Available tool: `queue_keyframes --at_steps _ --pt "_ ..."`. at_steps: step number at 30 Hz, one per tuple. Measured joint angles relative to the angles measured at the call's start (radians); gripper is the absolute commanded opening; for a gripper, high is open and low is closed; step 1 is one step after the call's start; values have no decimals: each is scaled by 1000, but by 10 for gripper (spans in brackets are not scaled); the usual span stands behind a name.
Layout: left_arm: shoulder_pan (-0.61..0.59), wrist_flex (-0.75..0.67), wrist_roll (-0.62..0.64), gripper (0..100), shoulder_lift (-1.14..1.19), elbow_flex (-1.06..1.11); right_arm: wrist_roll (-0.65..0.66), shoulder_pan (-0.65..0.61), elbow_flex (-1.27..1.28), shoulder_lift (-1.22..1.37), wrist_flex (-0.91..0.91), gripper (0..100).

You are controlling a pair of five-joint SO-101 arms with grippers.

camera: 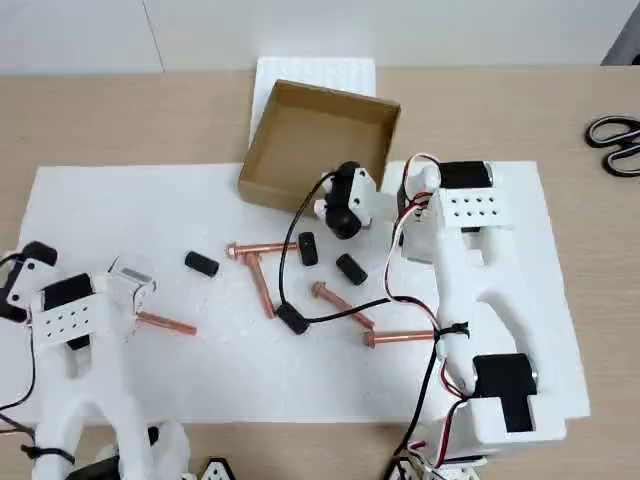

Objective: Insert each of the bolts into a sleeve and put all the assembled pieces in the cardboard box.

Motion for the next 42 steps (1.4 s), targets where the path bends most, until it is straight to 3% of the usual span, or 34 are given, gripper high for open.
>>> queue_keyframes --at_steps 16,24,37,42 --pt "6 -244 0 237 0 178 0 0 0 0 0 6" --pt "29 -371 0 69 -8 259 0 0 0 0 0 6" --pt "44 -377 0 8 -12 265 0 0 0 -5 0 6" --pt "98 -255 -58 8 -12 193 -49 2 -3 -23 37 8"
